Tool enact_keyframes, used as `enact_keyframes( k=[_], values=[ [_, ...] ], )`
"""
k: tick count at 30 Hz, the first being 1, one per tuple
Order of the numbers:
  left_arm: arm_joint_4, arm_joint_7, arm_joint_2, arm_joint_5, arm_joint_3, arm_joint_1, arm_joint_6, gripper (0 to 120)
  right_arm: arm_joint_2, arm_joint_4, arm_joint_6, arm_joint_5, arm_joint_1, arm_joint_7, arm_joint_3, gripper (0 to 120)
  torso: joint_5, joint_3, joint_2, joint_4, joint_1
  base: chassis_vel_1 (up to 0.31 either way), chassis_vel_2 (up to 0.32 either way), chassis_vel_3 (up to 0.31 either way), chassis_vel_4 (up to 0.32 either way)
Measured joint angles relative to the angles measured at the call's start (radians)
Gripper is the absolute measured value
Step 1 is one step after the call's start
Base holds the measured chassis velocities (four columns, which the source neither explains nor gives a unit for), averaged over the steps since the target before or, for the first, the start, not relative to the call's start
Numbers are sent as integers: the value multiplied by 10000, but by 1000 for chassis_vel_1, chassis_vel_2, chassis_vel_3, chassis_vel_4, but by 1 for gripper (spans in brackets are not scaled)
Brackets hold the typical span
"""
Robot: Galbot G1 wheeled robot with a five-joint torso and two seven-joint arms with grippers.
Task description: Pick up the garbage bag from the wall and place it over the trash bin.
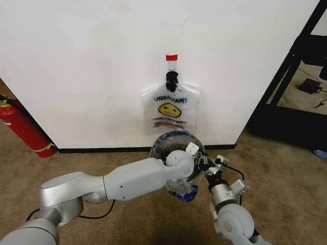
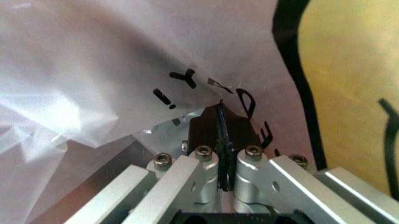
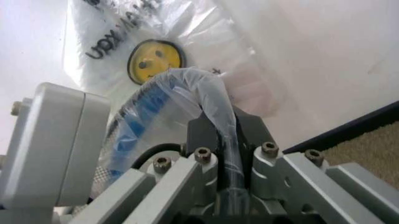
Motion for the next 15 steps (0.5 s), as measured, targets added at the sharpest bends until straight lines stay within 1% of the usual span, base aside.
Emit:
enact_keyframes(
  k=[5,8,11,12,14,15],
  values=[
    [119,-25,-227,6,-323,186,2,0,7,9,12,95,-13,31,36,2,-1,0,0,-1,0,0,0,0,0],
    [81,-53,-212,10,-352,225,2,0,31,-78,13,96,17,30,51,2,-1,0,0,-1,0,0,0,0,0],
    [-271,-104,-20,13,-331,210,2,0,117,-393,38,84,122,10,83,2,-1,0,0,1,0,0,0,0,0],
    [-351,-115,39,10,-312,192,2,0,153,-453,62,68,163,-12,74,2,-2,0,0,-3,0,0,0,0,0],
    [-634,-155,223,7,-252,58,5,0,234,-780,153,-2,317,-18,148,2,-3,0,0,5,0,0,0,0,0],
    [-800,-149,278,13,-232,-48,-6,0,265,-959,145,-8,336,-9,140,2,-8,0,0,4,0,0,0,0,0]
  ],
)
